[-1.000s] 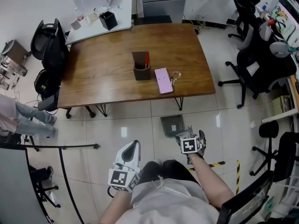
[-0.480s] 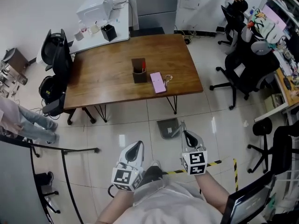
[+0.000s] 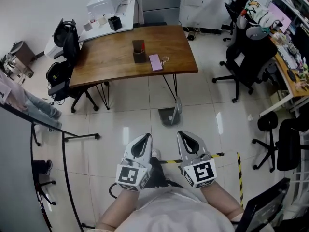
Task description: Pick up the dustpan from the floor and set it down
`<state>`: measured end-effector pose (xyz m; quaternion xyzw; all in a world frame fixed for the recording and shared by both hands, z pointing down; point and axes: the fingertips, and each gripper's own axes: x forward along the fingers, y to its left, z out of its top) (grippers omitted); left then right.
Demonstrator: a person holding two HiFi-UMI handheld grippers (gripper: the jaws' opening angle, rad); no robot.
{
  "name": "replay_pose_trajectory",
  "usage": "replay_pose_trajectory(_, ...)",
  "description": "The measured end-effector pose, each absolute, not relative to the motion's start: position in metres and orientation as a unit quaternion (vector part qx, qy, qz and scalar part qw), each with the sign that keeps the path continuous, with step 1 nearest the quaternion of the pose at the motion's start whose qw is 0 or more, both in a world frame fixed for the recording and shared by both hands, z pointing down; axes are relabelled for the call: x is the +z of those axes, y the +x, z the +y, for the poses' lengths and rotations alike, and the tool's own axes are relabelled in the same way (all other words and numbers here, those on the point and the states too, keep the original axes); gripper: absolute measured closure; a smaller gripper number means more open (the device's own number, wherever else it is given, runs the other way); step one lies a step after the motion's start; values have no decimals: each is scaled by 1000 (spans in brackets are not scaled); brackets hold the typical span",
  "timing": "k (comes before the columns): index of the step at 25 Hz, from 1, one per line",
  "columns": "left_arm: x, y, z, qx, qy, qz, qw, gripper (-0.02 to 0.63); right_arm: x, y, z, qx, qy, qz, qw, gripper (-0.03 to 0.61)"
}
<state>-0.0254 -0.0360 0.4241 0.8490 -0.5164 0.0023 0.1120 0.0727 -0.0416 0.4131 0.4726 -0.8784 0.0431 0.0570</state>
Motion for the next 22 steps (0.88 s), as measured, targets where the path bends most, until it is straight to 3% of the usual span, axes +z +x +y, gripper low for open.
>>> replay_pose_trajectory(8,383,-8,30,-4,855,-512,85,600,371,72,36,-18,444,-895,34,577)
replay_pose_trajectory(15,351,-6,43,-18,871,-490,24,600,348,61,40,-56,449,-891,29,577)
replay_pose_trajectory(22,336,-12,41,-44,870,-491,11,600,336,49,41,-66,439,-896,22,577)
